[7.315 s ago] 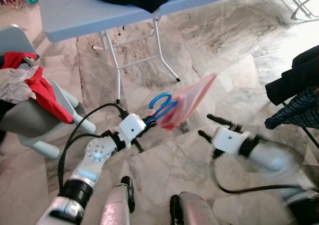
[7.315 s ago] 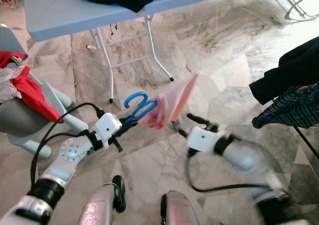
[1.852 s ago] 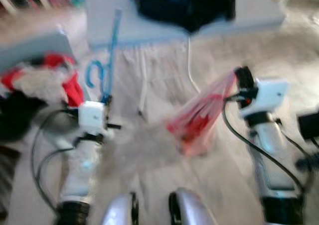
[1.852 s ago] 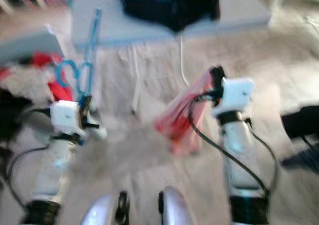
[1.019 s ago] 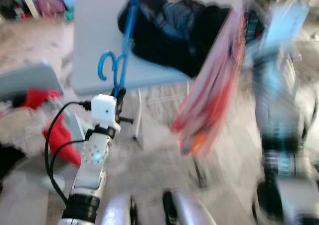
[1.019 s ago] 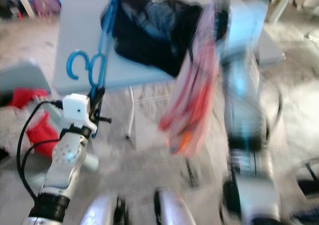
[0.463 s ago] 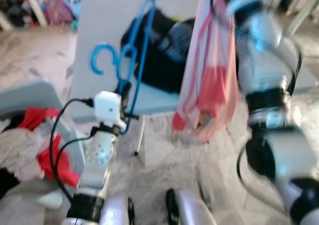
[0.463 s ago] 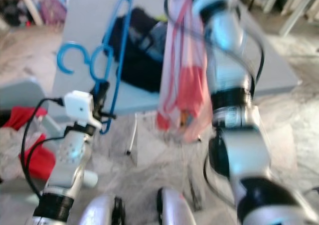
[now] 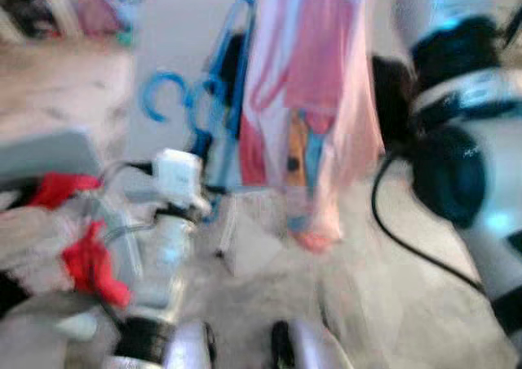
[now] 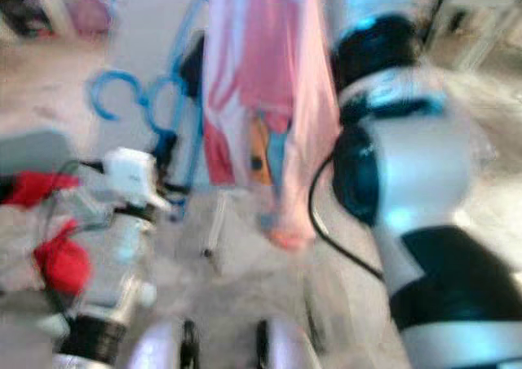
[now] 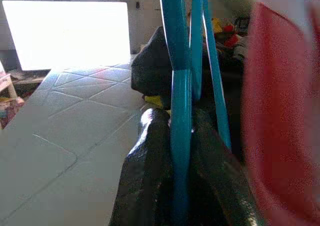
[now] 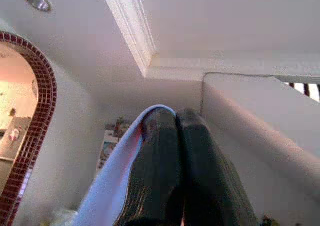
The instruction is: Hang hanger
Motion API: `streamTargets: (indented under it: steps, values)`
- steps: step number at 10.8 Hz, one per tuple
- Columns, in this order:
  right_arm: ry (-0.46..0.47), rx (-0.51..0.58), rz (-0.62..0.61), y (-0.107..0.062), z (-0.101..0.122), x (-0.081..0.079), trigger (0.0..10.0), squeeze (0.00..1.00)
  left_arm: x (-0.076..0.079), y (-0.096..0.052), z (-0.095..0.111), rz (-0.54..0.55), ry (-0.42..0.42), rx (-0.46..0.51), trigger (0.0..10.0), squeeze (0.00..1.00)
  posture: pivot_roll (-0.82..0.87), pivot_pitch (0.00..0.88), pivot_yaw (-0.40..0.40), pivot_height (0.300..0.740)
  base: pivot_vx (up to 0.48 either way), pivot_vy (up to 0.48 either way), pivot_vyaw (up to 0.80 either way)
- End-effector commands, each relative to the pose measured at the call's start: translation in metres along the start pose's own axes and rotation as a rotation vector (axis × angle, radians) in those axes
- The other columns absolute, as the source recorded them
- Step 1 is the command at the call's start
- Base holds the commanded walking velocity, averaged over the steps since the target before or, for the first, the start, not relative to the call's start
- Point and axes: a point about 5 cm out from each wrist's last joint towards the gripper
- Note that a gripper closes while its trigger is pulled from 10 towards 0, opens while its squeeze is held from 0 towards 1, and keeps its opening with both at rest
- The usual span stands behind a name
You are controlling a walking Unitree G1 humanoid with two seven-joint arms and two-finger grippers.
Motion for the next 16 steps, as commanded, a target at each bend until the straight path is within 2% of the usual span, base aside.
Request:
streamTargets:
  steps: [1,2,3,4,5,6,7,8,9,10,12,15,16]
  values:
    - [0.008,0.129,0.004,0.022,0.033,-0.007,0.0,0.00,-0.014,-0.006,-0.014,0.072,0.038,-0.085,10.0,0.00,-0.02,0.171,-0.067,0.740,0.304,0.000,0.00]
    - [0.065,0.168,-0.056,0.034,0.049,-0.001,0.0,0.00,-0.017,-0.005,-0.012,0.137,0.088,-0.083,10.0,0.00,0.00,0.167,-0.084,0.740,0.000,0.000,0.00]
    - [0.077,0.168,-0.064,0.036,0.050,-0.001,0.0,0.00,-0.021,-0.005,-0.010,0.174,0.115,-0.069,10.0,0.00,0.00,0.168,-0.090,0.740,0.000,0.000,0.00]
    - [0.096,0.152,-0.057,0.037,0.046,-0.006,0.0,0.00,-0.030,-0.006,-0.006,0.268,0.146,-0.056,10.0,0.00,0.02,0.171,-0.102,0.740,0.000,0.000,0.00]
    - [0.097,0.097,-0.024,0.029,0.027,-0.016,0.0,0.00,-0.038,-0.013,-0.004,0.322,0.177,-0.054,10.0,0.00,0.03,0.177,-0.108,0.740,0.000,0.000,0.00]
    - [0.105,0.021,-0.010,0.018,0.006,-0.021,0.0,0.00,-0.038,-0.016,-0.005,0.331,0.183,-0.062,10.0,0.00,0.04,0.182,-0.108,0.740,0.000,0.000,0.00]
    - [0.133,-0.223,0.023,-0.013,-0.047,-0.032,4.9,0.00,-0.036,-0.018,-0.006,0.326,0.192,-0.069,10.0,0.00,0.04,0.184,-0.105,0.740,0.000,0.000,0.00]
    - [0.124,-0.440,0.059,-0.055,-0.093,-0.043,10.0,0.00,-0.036,-0.017,-0.005,0.331,0.199,-0.068,10.0,0.00,0.04,0.189,-0.104,0.740,0.000,0.000,0.00]
    - [0.099,-0.484,0.096,-0.071,-0.105,-0.049,8.9,0.00,-0.036,-0.017,-0.005,0.333,0.203,-0.067,10.0,0.00,0.05,0.192,-0.102,0.740,0.000,0.000,0.00]
    - [0.086,-0.477,0.125,-0.079,-0.109,-0.054,10.0,0.00,-0.036,-0.017,-0.004,0.336,0.209,-0.065,10.0,0.00,0.05,0.194,-0.099,0.740,0.000,0.000,0.00]
    - [0.093,-0.478,0.108,-0.082,-0.110,-0.049,10.0,0.00,-0.035,-0.018,-0.003,0.328,0.220,-0.062,10.0,0.00,0.05,0.196,-0.094,0.740,0.000,0.000,0.00]
    - [0.077,-0.488,0.060,-0.098,-0.114,-0.028,10.0,0.00,-0.043,-0.020,0.001,0.305,0.235,-0.042,10.0,0.00,0.04,0.202,-0.079,0.740,0.000,0.000,0.00]
    - [0.076,-0.485,0.054,-0.100,-0.114,-0.026,10.0,0.00,-0.044,-0.020,0.002,0.300,0.237,-0.035,10.0,0.00,0.04,0.205,-0.075,0.740,0.000,0.000,0.00]
Point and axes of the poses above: a point about 5 cm out from each wrist's last joint towards the gripper, its own y axis pointing out of the wrist towards the gripper, its own z axis along the axis of the wrist's last joint, x = y × z, and after that the axes turned 5 degrees about y, right-handed
